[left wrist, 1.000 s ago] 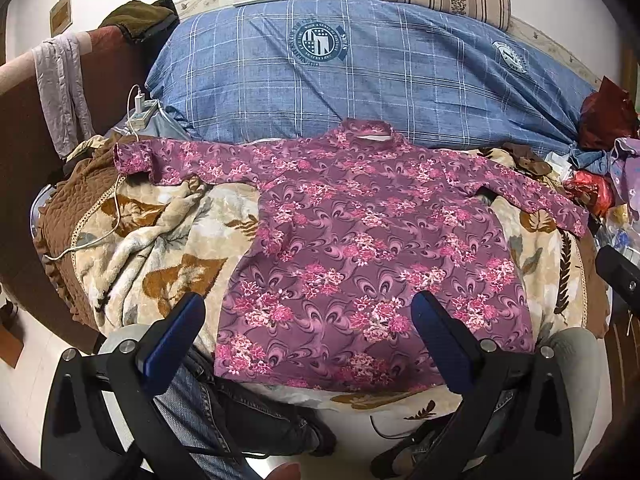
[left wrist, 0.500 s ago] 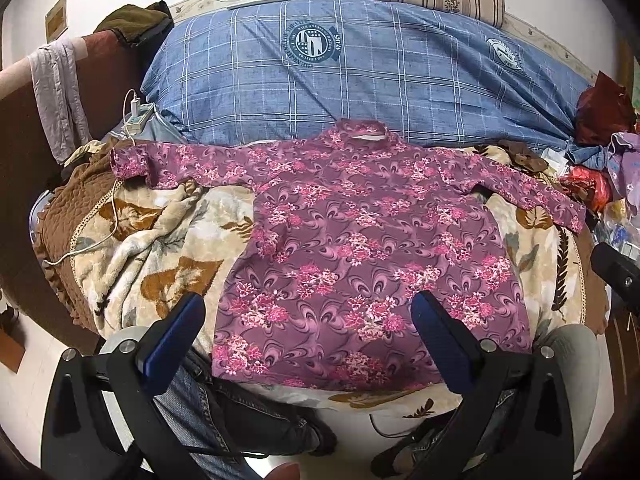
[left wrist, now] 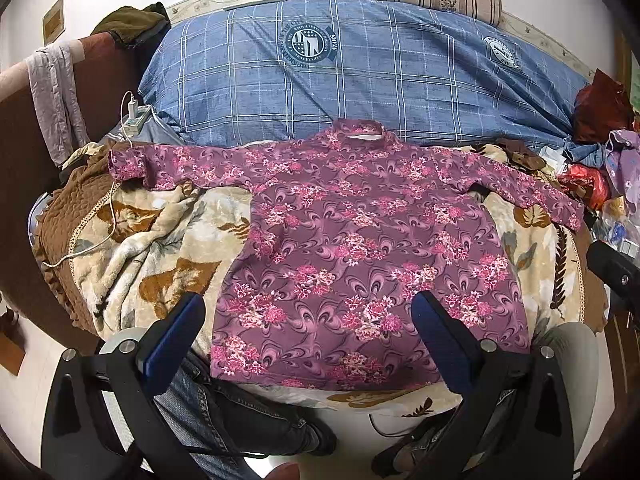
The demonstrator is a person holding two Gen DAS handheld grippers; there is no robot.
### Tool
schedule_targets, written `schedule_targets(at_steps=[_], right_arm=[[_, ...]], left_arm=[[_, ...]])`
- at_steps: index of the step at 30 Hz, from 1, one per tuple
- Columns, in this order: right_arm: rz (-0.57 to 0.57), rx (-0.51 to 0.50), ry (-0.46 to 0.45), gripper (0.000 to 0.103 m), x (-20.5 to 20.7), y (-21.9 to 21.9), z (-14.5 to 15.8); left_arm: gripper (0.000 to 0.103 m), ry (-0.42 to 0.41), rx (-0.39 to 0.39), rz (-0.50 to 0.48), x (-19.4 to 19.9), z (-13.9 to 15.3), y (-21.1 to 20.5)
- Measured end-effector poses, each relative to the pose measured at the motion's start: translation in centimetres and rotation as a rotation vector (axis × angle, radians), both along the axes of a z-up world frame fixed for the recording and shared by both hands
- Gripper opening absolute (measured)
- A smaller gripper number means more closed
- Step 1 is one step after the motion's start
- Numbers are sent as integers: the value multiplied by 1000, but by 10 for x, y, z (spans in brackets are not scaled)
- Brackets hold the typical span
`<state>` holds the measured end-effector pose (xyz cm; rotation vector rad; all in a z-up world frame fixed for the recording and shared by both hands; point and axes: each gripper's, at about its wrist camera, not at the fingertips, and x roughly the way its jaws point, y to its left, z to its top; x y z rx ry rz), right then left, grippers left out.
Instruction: Fold small clothes
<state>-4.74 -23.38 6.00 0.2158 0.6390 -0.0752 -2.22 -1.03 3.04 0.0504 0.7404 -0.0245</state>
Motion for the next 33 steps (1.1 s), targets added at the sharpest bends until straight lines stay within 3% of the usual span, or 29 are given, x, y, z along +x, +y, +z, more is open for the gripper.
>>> schedule_targets(at_steps=[33], right_arm=[[-11,15,12,102,4,-8,-9]], left_arm=[[103,12,8,-9,3,-4,-4]])
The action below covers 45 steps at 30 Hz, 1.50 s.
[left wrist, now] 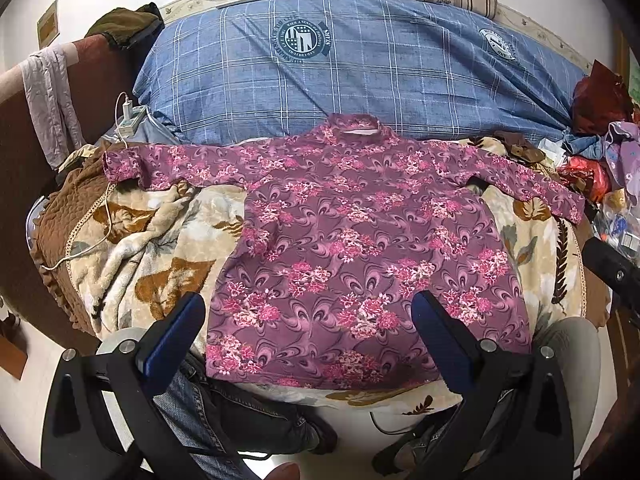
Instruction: Fold small clothes
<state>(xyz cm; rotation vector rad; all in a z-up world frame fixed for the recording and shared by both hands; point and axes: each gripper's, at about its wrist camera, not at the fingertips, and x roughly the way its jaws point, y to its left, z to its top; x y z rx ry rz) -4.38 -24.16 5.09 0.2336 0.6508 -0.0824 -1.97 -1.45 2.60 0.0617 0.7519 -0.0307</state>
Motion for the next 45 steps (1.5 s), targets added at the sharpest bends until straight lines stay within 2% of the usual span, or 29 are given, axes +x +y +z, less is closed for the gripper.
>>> schedule_targets(at_steps=[19,33,38,41,45], right_arm=[[-2,10,9,102,12,-5,-3],[-33,46,14,102,40,-34,-11],[-35,115,1,101,60,-75,-17],[-50,135,-6,100,79,-116,-24],[-156,174,7,93,102,-184,-41]], left_arm=[[103,18,8,-25,12,-6,-10],[103,31,28,-95,52,-3,-54],[103,72,-20,-199,84,-3,-94],[103,120,-58,-268,108,-8,-126],[103,136,-85,-346,135,-18,-174]])
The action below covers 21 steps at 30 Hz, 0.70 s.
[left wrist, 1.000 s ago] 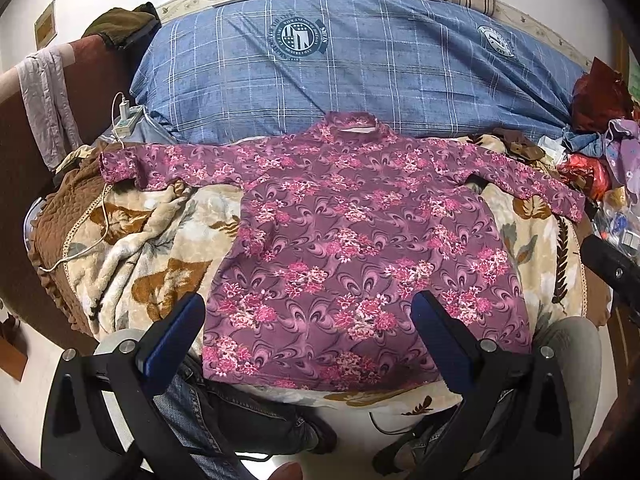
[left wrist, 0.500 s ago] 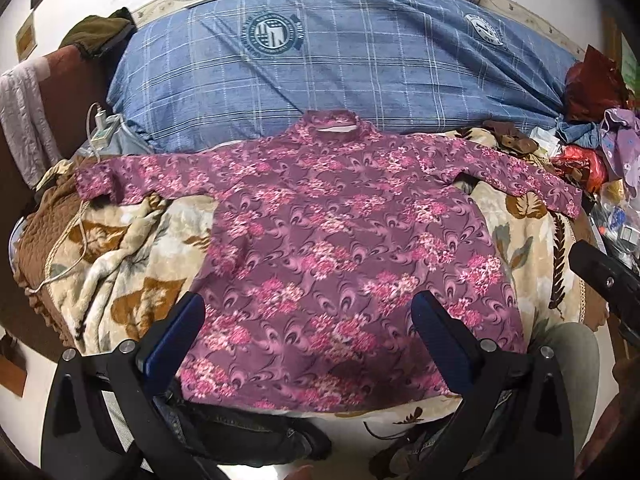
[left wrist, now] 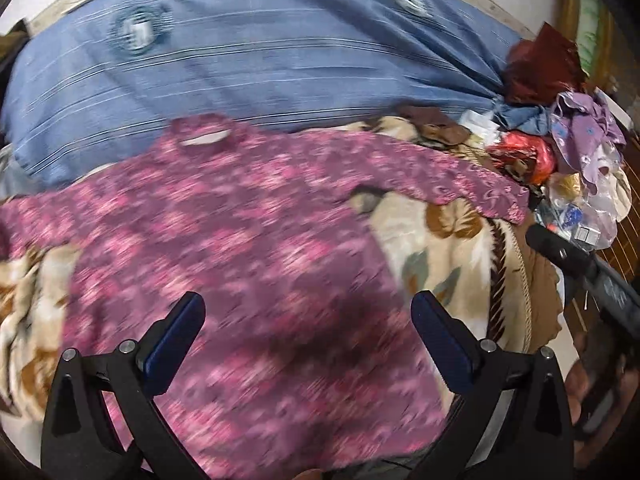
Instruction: Fold small clothes
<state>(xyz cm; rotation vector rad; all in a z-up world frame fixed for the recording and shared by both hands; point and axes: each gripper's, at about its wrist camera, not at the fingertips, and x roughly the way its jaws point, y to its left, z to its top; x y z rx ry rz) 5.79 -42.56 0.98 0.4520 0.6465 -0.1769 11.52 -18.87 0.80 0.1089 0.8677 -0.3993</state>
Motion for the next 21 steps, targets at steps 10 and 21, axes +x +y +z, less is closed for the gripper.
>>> schedule_targets(at_steps=[10,21], right_arm=[[-262,195,19,72,37,-189,-57],[-251,332,106,13,80,-231,-106]], left_arm=[[103,197,-97,-153,67,-43,-123],[103,285,-165,-214,81,-50,-174]])
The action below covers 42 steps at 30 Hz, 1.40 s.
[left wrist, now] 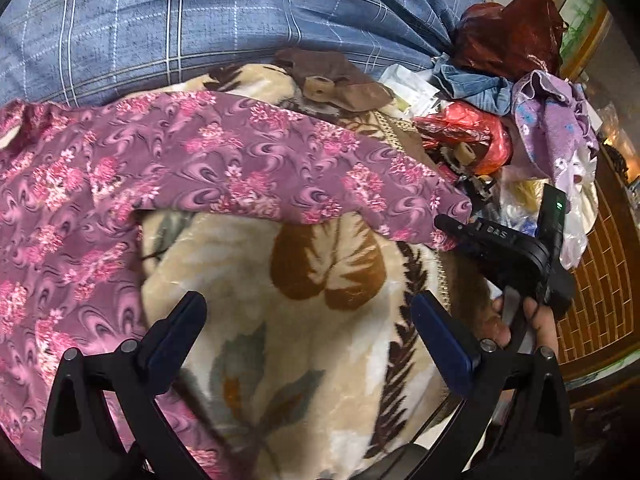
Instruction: Fold small clothes
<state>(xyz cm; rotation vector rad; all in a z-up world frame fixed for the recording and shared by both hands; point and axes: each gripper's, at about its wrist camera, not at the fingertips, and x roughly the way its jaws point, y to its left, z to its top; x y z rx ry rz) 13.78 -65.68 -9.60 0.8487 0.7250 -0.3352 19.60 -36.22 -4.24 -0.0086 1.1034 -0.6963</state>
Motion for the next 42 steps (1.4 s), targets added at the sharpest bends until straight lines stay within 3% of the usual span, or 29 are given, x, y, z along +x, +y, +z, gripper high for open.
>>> schedule_targets(at_steps=[4,7,13,19,23,27,31,33,34,36,38,40,42], right_arm=[[68,-163,-137,10,-23,45,56],[198,-292,-245,10,-36,103,102],[490,-405,-349,7,-29,229,139],[736,-421,-331,7,-18,348,113],[863,-443,-198,7,-1,413,56],[940,-442,-51,8,10,436,2],[988,-335,-23,23,8,435,-8],[974,-304,-57,52,-6,426,1],[953,-298,-67,58,-15,421,3],[869,-285,-49,63,-29,402,1],[801,-247,-26,63,-29,388,-3],[720,-180,-8,63,-21,366,-9],[633,-94,-29,60,-5,342,-8]], left_arm=[[103,35,-75,2,2,13,12],[103,64,-153,20,8,32,36],[103,41,-211,125,18,55,128],[103,64,-282,297,26,30,251],[103,162,-305,341,39,-14,288],[103,254,-343,320,47,-53,292],[101,299,-394,268,47,-67,284],[100,297,-404,233,47,-68,275],[96,287,-394,210,47,-70,269],[77,270,-345,207,49,-76,265],[21,297,-359,202,47,-81,265],[8,317,-400,189,45,-84,269],[4,289,-436,193,40,-74,277]])
